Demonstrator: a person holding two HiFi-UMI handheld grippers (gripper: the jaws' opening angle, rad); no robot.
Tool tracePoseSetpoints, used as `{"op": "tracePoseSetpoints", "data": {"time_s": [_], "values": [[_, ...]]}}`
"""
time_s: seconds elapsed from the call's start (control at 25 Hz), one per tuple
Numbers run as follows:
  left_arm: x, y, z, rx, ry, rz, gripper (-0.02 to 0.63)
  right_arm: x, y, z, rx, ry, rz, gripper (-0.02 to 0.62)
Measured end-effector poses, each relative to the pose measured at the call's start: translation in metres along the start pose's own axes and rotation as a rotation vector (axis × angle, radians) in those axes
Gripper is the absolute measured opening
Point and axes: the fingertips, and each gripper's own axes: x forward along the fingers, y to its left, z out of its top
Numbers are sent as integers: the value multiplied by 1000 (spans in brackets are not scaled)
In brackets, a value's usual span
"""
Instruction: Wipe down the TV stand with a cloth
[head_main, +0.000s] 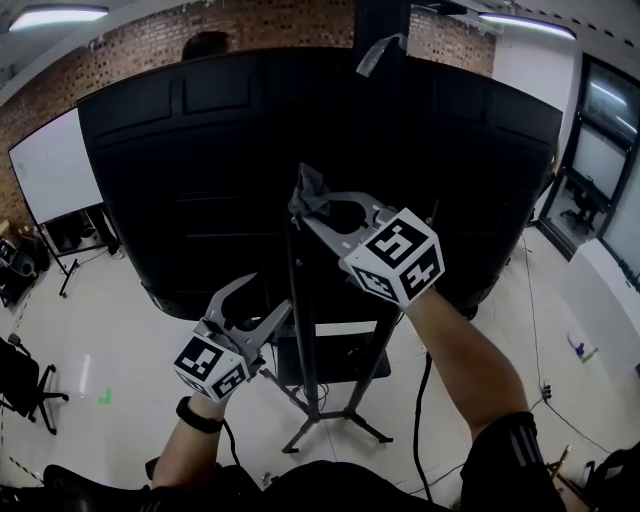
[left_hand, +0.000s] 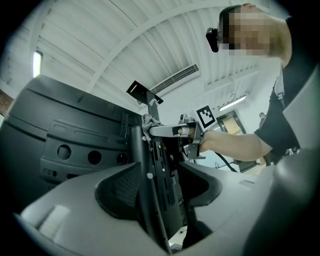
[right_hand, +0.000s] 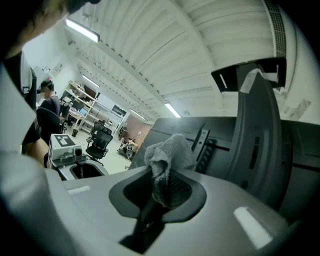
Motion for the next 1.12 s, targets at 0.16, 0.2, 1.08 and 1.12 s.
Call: {"op": "tracePoseSetpoints", "data": {"time_s": [0.16,0.2,1.08,1.12], "values": [[1,-4,-7,-4,20,34,259,0,2,-21,55,11,39,46],[1,-4,-10,-4,23,44,259,0,4,-25,60,14,48,46],[-19,-33,-67,-38,115,230,259,4,64,-116,41,98,195,48],[-21,-33,-73,-42,117,235,259,4,67,-121,33,104,199,48]]}}
